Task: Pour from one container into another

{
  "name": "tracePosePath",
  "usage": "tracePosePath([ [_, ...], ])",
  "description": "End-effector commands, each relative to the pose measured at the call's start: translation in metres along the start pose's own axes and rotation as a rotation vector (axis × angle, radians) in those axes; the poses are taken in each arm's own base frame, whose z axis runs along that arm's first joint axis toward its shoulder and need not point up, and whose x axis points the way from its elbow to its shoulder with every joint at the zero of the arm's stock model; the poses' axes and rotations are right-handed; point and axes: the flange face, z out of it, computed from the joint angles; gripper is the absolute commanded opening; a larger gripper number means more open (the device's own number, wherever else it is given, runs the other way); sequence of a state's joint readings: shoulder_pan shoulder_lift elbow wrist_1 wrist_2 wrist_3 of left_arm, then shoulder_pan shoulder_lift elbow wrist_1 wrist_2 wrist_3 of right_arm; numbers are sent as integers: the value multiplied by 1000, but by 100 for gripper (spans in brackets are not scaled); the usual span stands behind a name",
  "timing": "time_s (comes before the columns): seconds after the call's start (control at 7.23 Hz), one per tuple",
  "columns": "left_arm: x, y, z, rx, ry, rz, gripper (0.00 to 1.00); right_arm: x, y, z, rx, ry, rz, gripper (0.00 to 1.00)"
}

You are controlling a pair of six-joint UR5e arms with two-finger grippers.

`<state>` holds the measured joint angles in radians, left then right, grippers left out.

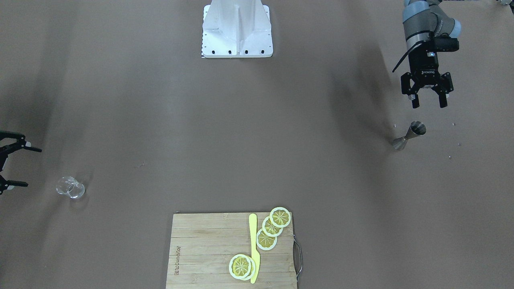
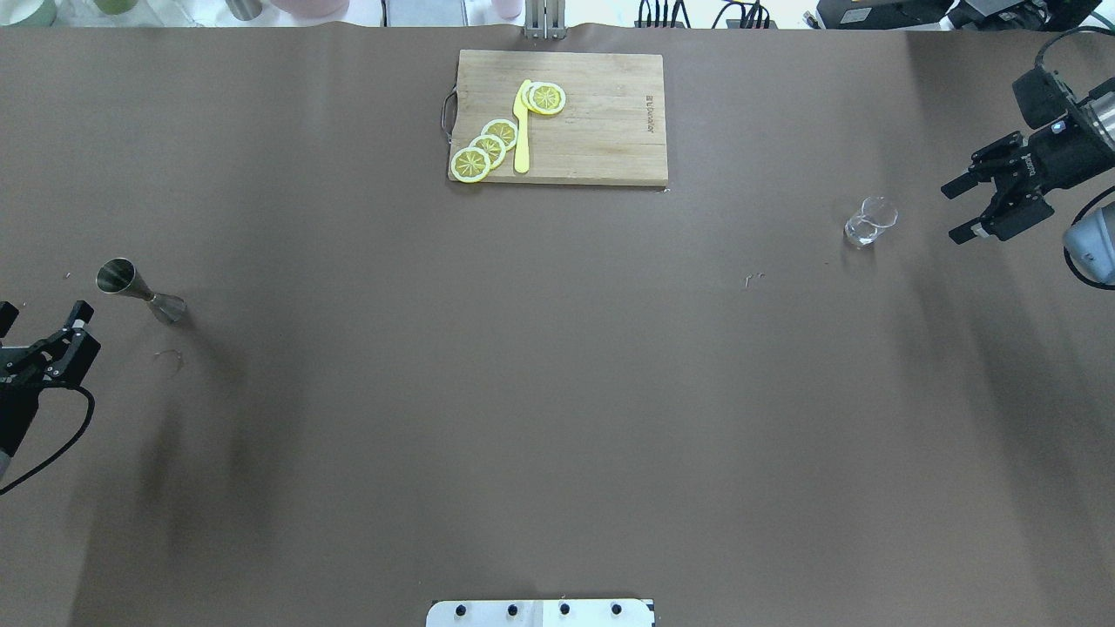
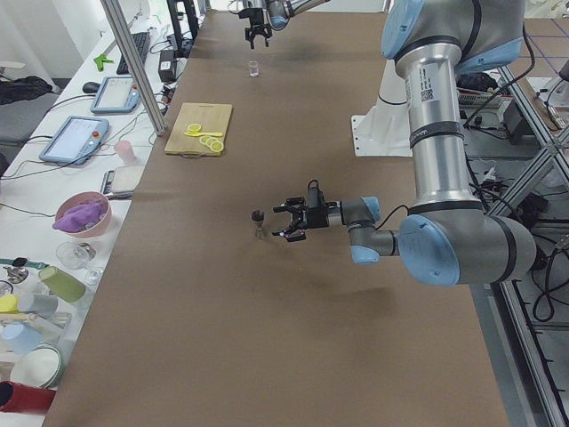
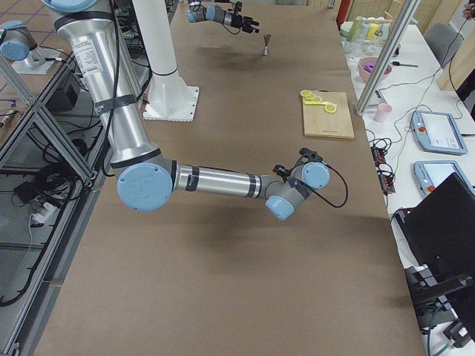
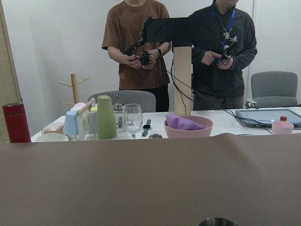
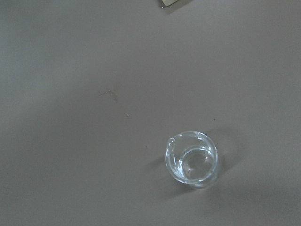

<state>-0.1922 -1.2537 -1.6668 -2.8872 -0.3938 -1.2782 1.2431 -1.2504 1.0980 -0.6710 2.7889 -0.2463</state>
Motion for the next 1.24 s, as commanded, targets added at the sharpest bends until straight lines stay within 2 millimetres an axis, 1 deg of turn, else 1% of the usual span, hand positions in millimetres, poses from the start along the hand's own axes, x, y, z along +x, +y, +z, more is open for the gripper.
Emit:
tracePosePath([
  [0.0,15,9,3,3,0,1,96,5,-2,-1,-8,59,142,100],
  [0.14,24,12,5,-2,5,-3,97,7,-11,-3,-6,94,173,100],
  [0.28,29,21,9,-4,1,10,97,7,-15,-3,2,111,277,100],
  [0.55,38,39,17,-5,0,10,97,12,-23,-7,15,186,382,100],
  [0.83,37,42,18,-5,-2,14,97,14,-32,-9,27,222,416,100],
  [0.97,36,43,18,-7,-3,18,97,11,-40,-10,50,217,528,100],
  [1.11,36,43,18,-7,-3,18,97,8,-45,-12,64,221,579,100],
])
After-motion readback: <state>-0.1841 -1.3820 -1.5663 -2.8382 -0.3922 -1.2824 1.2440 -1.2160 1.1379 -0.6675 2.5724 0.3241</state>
